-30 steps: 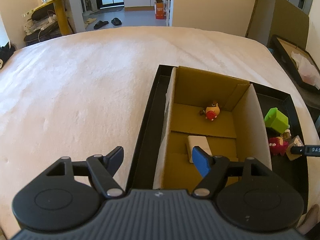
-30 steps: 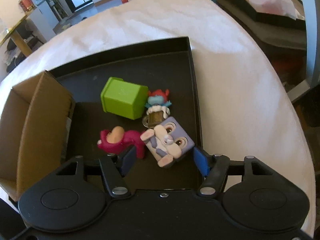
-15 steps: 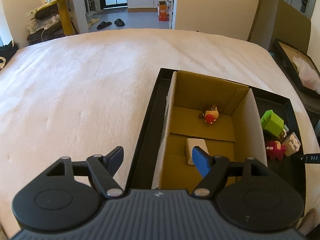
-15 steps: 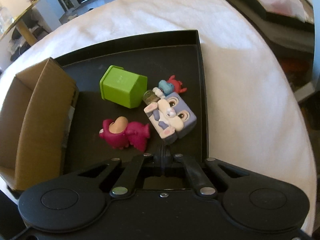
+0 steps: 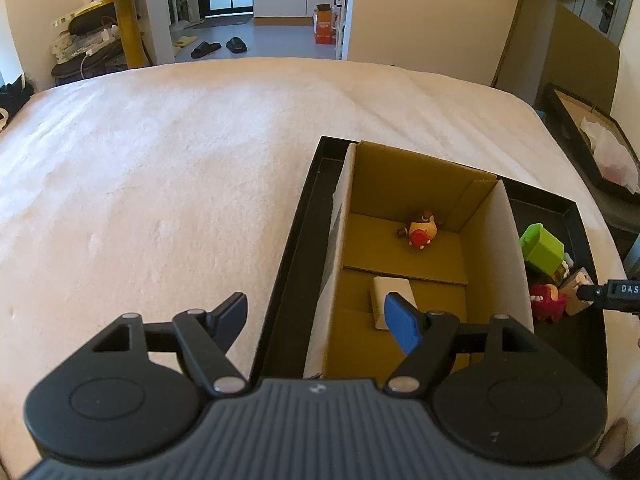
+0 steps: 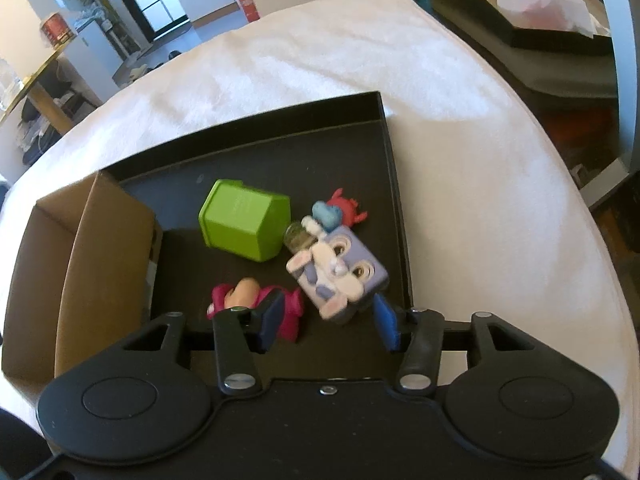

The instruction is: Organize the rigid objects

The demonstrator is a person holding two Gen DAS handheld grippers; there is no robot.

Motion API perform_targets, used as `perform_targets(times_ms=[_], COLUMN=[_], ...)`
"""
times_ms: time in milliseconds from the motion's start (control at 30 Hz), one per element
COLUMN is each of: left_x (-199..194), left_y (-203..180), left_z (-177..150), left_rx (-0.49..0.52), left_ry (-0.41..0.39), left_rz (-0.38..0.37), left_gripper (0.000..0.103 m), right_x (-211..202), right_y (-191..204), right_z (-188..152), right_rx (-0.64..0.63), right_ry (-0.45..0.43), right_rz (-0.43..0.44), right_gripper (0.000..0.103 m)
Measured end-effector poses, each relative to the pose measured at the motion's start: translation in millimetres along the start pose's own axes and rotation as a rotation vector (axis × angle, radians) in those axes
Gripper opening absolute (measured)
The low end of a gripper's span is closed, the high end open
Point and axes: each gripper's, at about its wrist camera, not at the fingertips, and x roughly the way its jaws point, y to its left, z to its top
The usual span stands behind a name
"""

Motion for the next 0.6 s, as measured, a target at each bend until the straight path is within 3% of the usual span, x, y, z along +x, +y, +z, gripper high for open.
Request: perform_targets(times_ms=[333, 600], left_x=[8, 11], left_y=[-5, -2], left_z=[2, 4], left_rx=[0.016, -0.014], left_ry=[0.021, 0.029], left_rz=[0.013, 0.011], left_gripper=[0.074, 0.074], right_x=[13, 25], right_y=[-1, 5], right_z=[6, 7], right_rx=[0.014, -0.018], right_ry=[-0.014, -0.01], right_rz=[0.025, 0.026], right_gripper=[0.063, 0.063])
